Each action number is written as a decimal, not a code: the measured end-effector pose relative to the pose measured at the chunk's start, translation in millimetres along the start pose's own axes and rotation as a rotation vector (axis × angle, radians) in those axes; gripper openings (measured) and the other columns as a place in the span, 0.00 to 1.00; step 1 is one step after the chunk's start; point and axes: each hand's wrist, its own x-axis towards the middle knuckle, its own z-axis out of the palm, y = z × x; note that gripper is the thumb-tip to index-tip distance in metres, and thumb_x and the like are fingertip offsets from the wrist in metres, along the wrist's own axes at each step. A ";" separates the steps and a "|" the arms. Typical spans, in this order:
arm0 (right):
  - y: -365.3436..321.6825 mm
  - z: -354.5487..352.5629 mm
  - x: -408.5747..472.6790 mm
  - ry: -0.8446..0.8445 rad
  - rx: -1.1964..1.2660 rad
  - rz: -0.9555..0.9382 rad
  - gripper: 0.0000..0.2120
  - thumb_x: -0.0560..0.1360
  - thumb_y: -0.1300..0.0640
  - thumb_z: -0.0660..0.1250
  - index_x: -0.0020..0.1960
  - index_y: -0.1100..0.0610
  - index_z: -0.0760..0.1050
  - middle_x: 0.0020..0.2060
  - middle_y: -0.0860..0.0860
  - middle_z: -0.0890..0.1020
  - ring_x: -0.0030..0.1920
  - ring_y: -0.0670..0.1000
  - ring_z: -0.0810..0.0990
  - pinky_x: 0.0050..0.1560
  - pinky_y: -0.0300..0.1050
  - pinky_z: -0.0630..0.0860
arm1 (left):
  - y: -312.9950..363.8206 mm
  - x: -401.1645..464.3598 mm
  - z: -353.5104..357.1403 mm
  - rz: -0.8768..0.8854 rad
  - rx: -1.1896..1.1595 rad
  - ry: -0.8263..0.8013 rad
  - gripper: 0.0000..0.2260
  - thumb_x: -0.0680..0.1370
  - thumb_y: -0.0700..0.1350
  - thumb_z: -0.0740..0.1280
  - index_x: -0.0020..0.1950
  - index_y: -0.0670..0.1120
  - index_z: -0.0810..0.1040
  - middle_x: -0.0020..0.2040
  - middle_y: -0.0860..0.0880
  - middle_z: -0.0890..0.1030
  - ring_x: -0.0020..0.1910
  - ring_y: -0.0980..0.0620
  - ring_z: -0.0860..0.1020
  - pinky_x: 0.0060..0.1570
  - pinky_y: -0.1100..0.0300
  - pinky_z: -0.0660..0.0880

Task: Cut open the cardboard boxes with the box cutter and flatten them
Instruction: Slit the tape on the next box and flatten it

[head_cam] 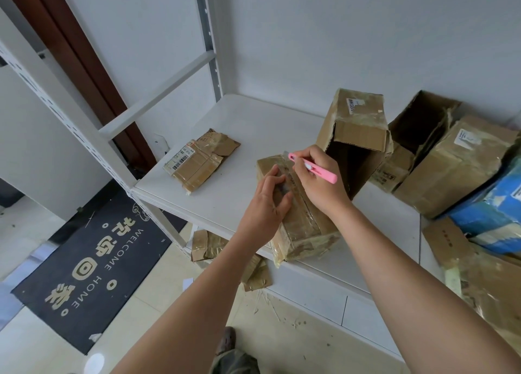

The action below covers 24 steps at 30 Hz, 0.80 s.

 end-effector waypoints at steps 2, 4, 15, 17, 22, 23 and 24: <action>-0.6 0.9 -0.1 -0.018 -0.040 -0.038 0.05 0.80 0.64 0.64 0.51 0.68 0.75 0.47 0.54 0.81 0.44 0.38 0.81 0.42 0.28 0.75 | -0.1 0.3 0.0 0.003 -0.001 0.001 0.19 0.82 0.48 0.62 0.72 0.45 0.67 0.78 0.54 0.58 0.68 0.65 0.62 0.66 0.68 0.61; -0.5 1.4 -0.1 -0.029 -0.058 -0.061 0.06 0.80 0.64 0.65 0.52 0.68 0.75 0.47 0.56 0.82 0.45 0.44 0.81 0.42 0.30 0.77 | -0.2 0.2 0.2 0.005 -0.005 0.004 0.18 0.82 0.47 0.62 0.72 0.45 0.67 0.78 0.54 0.58 0.68 0.64 0.62 0.67 0.67 0.62; -1.1 1.9 -2.5 -0.038 -0.066 -0.104 0.06 0.80 0.64 0.64 0.52 0.69 0.74 0.49 0.58 0.83 0.48 0.49 0.82 0.45 0.35 0.78 | 0.3 -1.2 0.2 0.012 -0.001 0.011 0.19 0.82 0.46 0.62 0.72 0.45 0.67 0.78 0.53 0.59 0.70 0.60 0.65 0.64 0.71 0.61; -0.9 2.1 -2.8 -0.038 -0.074 -0.118 0.07 0.80 0.64 0.64 0.51 0.69 0.74 0.49 0.58 0.82 0.48 0.51 0.82 0.45 0.39 0.79 | 0.2 -0.9 0.8 0.013 -0.002 0.012 0.19 0.82 0.46 0.63 0.72 0.45 0.66 0.78 0.53 0.59 0.71 0.60 0.65 0.64 0.71 0.60; 0.3 2.8 -3.1 -0.039 -0.083 -0.122 0.06 0.80 0.63 0.64 0.51 0.68 0.73 0.48 0.59 0.83 0.47 0.54 0.83 0.44 0.45 0.80 | -0.2 -0.9 1.1 0.015 -0.008 0.007 0.18 0.82 0.46 0.62 0.72 0.45 0.67 0.78 0.53 0.59 0.71 0.58 0.66 0.66 0.67 0.62; 0.5 3.0 -3.1 -0.043 -0.083 -0.121 0.06 0.80 0.63 0.64 0.51 0.67 0.74 0.48 0.59 0.83 0.48 0.54 0.83 0.44 0.45 0.80 | -0.4 -0.7 1.2 0.015 -0.007 0.006 0.18 0.82 0.47 0.62 0.72 0.45 0.67 0.79 0.53 0.59 0.71 0.58 0.65 0.66 0.67 0.62; 0.6 3.0 -2.9 -0.051 -0.081 -0.121 0.06 0.80 0.63 0.64 0.52 0.67 0.74 0.49 0.59 0.83 0.48 0.54 0.83 0.44 0.46 0.80 | -0.7 -0.4 1.1 0.016 -0.005 0.005 0.18 0.82 0.47 0.62 0.72 0.45 0.67 0.79 0.53 0.59 0.71 0.58 0.65 0.67 0.66 0.62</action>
